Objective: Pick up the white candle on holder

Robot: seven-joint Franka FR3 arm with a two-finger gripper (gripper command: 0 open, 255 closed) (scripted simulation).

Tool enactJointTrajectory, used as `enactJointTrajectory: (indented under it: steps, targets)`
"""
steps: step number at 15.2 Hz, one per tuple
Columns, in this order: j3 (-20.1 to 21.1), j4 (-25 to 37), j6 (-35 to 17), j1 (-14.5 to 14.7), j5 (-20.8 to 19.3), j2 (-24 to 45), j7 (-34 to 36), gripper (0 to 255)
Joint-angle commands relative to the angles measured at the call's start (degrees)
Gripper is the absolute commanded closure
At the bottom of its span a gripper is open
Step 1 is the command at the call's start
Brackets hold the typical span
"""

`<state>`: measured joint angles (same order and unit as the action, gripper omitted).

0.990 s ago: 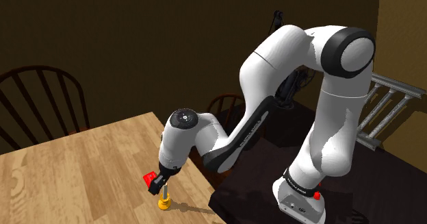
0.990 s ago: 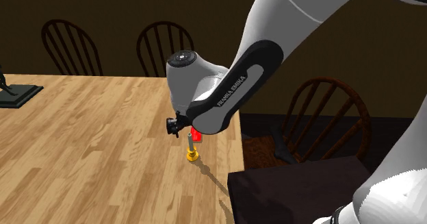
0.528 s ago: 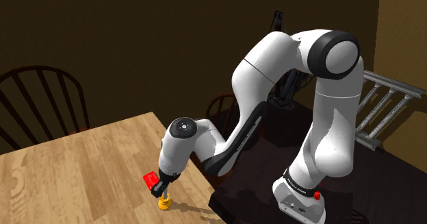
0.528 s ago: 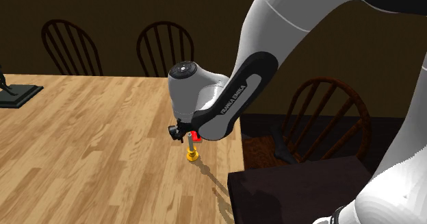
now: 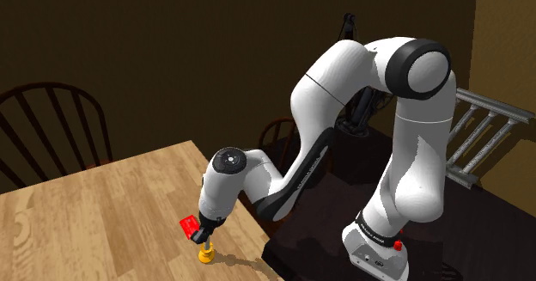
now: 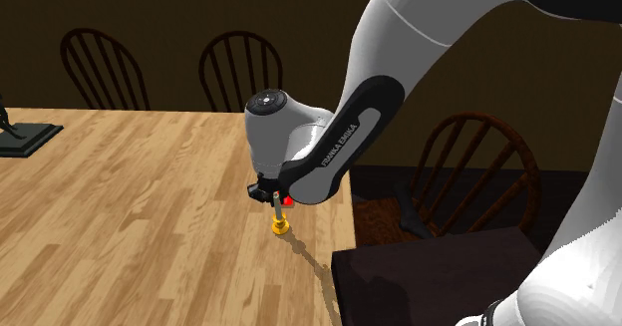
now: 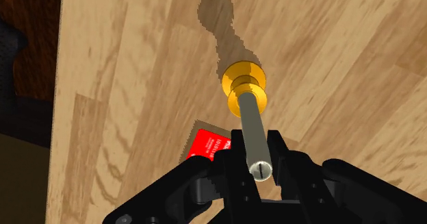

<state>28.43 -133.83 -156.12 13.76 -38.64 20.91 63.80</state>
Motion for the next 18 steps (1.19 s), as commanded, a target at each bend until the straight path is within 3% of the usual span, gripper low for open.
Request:
enactJointTrajectory:
  steps: [1, 16, 18]
  targets:
    - [0.0, -0.1, 0.0, 0.0, 0.1, -0.1, 0.0, 255]
    - [9.4, -1.5, 7.4, -7.0, 17.0, -11.7, -13.0, 255]
    - [9.5, -1.5, 7.5, -7.0, 17.2, -11.9, -13.2, 255]
